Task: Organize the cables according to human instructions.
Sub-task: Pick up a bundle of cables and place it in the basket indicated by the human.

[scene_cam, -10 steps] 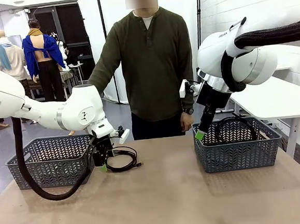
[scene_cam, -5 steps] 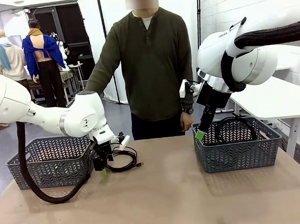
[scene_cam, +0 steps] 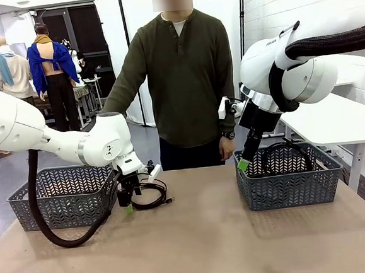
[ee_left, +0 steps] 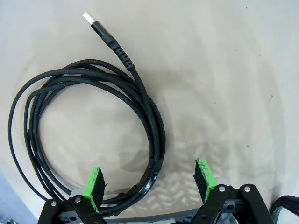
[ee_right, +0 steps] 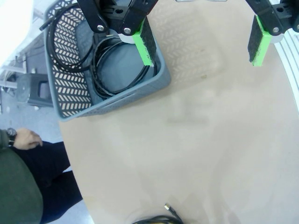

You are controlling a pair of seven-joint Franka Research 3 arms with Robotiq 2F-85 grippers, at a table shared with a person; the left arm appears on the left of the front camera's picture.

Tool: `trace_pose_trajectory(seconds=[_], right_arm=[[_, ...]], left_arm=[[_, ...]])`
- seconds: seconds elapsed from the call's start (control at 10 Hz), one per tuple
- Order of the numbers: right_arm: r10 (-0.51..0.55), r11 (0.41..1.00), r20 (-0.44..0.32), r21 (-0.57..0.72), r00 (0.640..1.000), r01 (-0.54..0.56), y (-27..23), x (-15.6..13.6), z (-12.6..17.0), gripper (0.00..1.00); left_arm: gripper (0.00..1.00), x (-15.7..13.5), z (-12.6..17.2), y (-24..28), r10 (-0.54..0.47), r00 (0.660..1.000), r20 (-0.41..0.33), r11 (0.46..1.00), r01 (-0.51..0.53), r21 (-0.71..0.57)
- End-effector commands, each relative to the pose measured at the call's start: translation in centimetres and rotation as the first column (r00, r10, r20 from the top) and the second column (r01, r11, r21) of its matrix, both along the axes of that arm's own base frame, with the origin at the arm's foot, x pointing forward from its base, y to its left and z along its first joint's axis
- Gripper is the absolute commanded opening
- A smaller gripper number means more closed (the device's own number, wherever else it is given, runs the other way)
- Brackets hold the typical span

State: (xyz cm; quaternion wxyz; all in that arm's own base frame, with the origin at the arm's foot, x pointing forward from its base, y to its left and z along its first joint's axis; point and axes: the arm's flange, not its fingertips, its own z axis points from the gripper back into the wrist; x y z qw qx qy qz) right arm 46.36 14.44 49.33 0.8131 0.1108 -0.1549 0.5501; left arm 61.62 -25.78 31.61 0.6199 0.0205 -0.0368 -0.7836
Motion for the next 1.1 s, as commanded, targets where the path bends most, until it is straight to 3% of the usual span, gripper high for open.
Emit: trace_pose_trajectory(seconds=[0.0,1.0], right_arm=[[-0.005,1.000,-0.001,0.000,1.000,0.005,0.01,-0.08,-0.05,1.00],[-0.005,1.000,-0.001,0.000,1.000,0.005,0.01,-0.08,-0.05,1.00]], left_arm=[[1.00,0.73,-0.14,-0.04,-0.023,1.000,-0.015,0.999,0.024,0.029],[1.00,0.83,-0.82,0.00,-0.040,0.996,-0.076,0.997,0.046,0.068]])
